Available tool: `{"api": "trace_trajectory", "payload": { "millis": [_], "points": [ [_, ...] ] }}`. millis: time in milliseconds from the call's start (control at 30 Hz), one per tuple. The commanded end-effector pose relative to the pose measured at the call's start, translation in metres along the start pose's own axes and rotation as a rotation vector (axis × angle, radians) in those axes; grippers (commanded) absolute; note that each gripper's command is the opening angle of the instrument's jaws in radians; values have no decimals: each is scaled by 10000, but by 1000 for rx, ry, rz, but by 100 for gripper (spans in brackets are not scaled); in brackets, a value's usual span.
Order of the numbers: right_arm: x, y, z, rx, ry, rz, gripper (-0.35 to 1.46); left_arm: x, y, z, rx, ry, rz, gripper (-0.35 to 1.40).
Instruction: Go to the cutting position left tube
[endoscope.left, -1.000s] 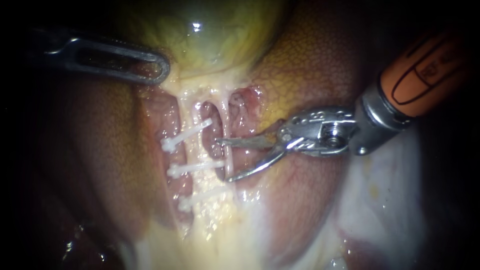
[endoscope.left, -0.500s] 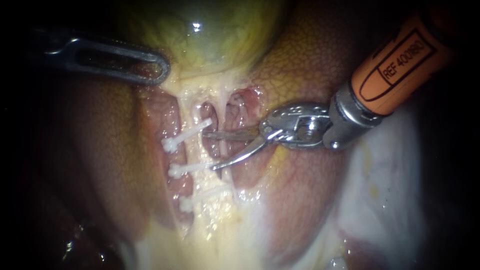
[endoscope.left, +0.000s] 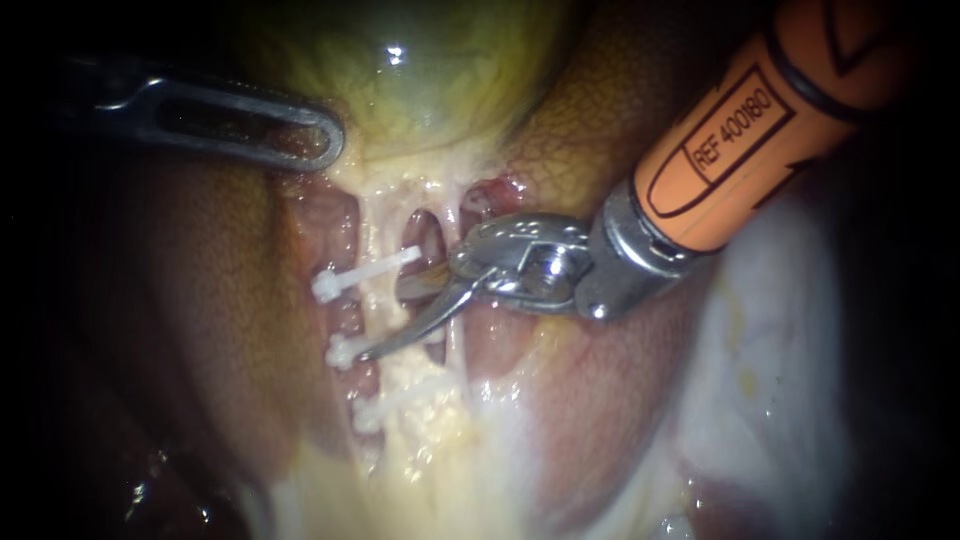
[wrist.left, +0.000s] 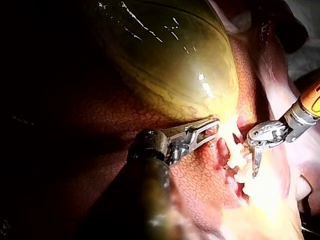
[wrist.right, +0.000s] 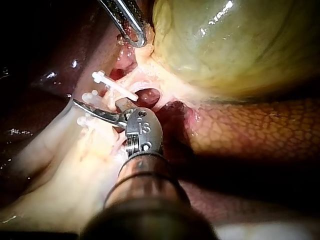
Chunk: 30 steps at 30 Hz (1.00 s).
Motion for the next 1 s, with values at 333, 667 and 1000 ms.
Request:
{"api": "trace_trajectory", "payload": {
  "millis": [333,667,1000],
  "points": [
    [4,4,9,20,70,30,109,0,0,0,-1,0,-1,-35],
    [35,-22,13,34,96,68,106,0,0,0,0,0,-1,-35],
    [45,-31,11,38,109,79,106,0,0,-1,0,1,-1,-35]
  ]
}}
